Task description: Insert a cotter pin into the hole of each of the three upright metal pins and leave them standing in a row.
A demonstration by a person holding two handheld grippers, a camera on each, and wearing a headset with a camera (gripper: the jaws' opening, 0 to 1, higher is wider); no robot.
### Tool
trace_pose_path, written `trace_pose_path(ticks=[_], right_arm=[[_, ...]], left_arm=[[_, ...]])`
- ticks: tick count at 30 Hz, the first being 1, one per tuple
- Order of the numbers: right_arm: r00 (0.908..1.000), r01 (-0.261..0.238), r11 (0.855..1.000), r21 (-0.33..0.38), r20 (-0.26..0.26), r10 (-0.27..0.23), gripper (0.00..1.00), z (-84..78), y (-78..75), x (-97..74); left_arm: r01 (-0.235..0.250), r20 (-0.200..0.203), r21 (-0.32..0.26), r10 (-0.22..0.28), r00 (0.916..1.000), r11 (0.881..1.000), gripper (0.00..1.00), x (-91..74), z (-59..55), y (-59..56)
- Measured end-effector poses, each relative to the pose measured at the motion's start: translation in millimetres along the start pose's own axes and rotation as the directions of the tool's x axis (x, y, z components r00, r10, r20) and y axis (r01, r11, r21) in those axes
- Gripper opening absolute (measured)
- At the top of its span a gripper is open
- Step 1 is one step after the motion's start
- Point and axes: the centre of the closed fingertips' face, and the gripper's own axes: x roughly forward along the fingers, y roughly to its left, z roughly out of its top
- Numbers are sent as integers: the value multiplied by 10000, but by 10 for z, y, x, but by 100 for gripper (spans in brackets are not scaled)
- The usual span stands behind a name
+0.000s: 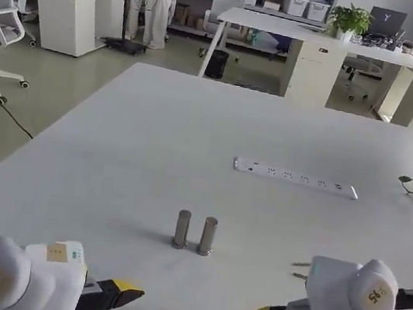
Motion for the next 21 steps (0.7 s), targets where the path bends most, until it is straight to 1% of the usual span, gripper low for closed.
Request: trace_pose_path(ticks=[2,7,12,14,15,16,18,21], right_arm=[[10000,40,10000,-26,-18,-40,15,-13,-3,5],[10000,-47,9999,165,9,46,12,-38,11,17],[9998,-35,9996,279,217,29,12,-23,25,47],[9994,79,9995,292,333,-88,11,-1,9,58],[9990,233,9994,274,368,-243,9,7,-15,61],[9991,221,9993,294,369,-232,9,11,-13,69],[9987,231,9994,252,442,-242,6,24,-13,72],[9985,243,9995,206,476,-253,5,24,-12,75]], left_arm=[[-32,-89,-69,31,10000,10000,99,-6,-45,-4],[-232,-94,-279,229,9997,9993,99,-32,-108,21],[-260,5,-445,260,9997,9987,99,-50,-119,-2],[-289,36,-507,291,9996,9983,99,-47,-116,-9],[-319,60,-508,323,9995,9982,99,-44,-112,-6],[-302,63,-508,306,9995,9983,99,-46,-112,-14],[-286,59,-465,290,9996,9985,99,-42,-111,-26],[-263,-25,-322,263,9997,9991,99,-23,-130,-32]])
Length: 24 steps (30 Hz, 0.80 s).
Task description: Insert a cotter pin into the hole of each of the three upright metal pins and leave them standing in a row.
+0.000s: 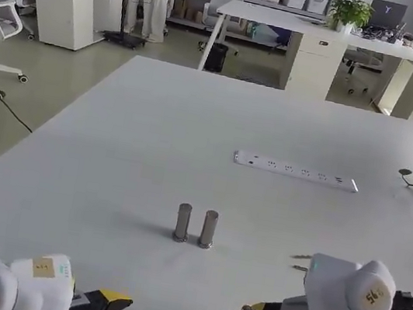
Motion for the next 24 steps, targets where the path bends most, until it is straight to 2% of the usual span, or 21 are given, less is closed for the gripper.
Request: trace_pose_path(ticks=[4,8,16,20,24], right_arm=[[9998,184,9997,-185,52,-183,4,12,-44,0],[9994,347,9987,-377,98,-344,4,51,-123,16],[9935,1073,9942,49,368,-1075,4,235,-465,115],[9925,1134,9933,211,434,-1143,4,274,-519,185],[9936,1088,9938,249,263,-1094,4,247,-517,248]], left_arm=[[57,-78,32,-56,10000,10000,99,15,-15,-4],[6,40,37,-6,10000,10000,99,20,26,15],[-188,-34,184,189,9998,9997,99,32,38,76],[-201,-22,180,202,9998,9996,99,32,43,69],[-197,-66,142,198,9998,9997,99,28,34,69]])
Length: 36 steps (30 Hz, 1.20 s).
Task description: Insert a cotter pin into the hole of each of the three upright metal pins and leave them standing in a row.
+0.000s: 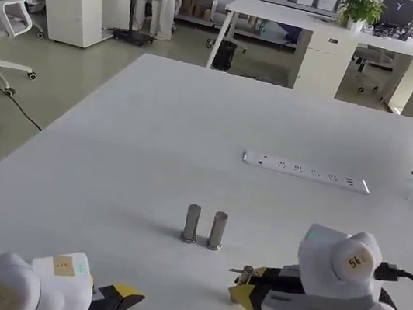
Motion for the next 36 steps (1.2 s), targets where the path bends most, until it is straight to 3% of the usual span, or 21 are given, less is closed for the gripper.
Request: trace_pose_path(ticks=[6,13,17,18,20,31,36], right_arm=[[9999,152,9999,38,26,-152,4,2,7,-1],[9997,217,9996,200,115,-219,5,11,5,6],[9993,343,9992,218,168,-347,29,27,-3,3],[9992,348,9991,227,191,-353,30,32,-3,-3],[9989,253,9989,390,389,-268,30,86,22,-68],[9927,412,9988,266,1127,-440,51,245,172,-597],[9933,443,9986,292,1051,-471,62,186,274,-839]], left_arm=[[-10,70,-100,10,10000,9999,98,-9,10,-23],[-161,-148,-186,158,9998,9997,99,-2,-22,-2],[-248,7,-318,249,9997,9992,99,-29,17,10],[-259,25,-329,260,9997,9991,99,-33,22,11],[-301,128,-359,305,9995,9989,99,-52,58,10],[-569,578,-309,586,9966,9979,99,-92,275,7],[-683,786,-274,702,9944,9973,99,-114,380,0]])
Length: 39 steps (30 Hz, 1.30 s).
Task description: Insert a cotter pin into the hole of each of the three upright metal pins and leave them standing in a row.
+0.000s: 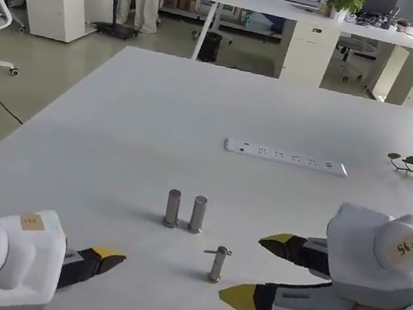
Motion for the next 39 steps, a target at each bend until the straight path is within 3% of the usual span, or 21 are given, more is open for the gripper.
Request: trace_pose_path(ticks=[6,15,24,28,34,36,39], right_arm=[[9998,161,9999,-1,65,-161,71,-97,143,-340],[9959,763,9951,621,430,-790,86,-181,211,-726],[9934,1065,9859,1287,275,-1109,93,-328,228,-898],[9925,1182,9787,1680,119,-1219,96,-378,231,-931],[9926,1195,9748,1886,4,-1218,97,-426,270,-948],[9921,1245,9748,1850,-68,-1254,97,-442,270,-944],[9925,1203,9729,1974,-5,-1226,98,-446,271,-926]], left_arm=[[176,-174,250,-172,9997,9995,99,-33,55,-114],[170,-645,336,-148,9978,9993,99,-210,-21,-274],[-549,-557,128,555,9969,9984,99,-404,-15,-225],[-1079,-341,60,1080,9936,9941,99,-440,59,-87],[-1482,-55,-27,1482,9889,9890,99,-415,196,128],[-1969,-43,251,1971,9804,9801,96,-403,244,294],[-2041,85,172,2040,9789,9788,95,-353,343,450]])
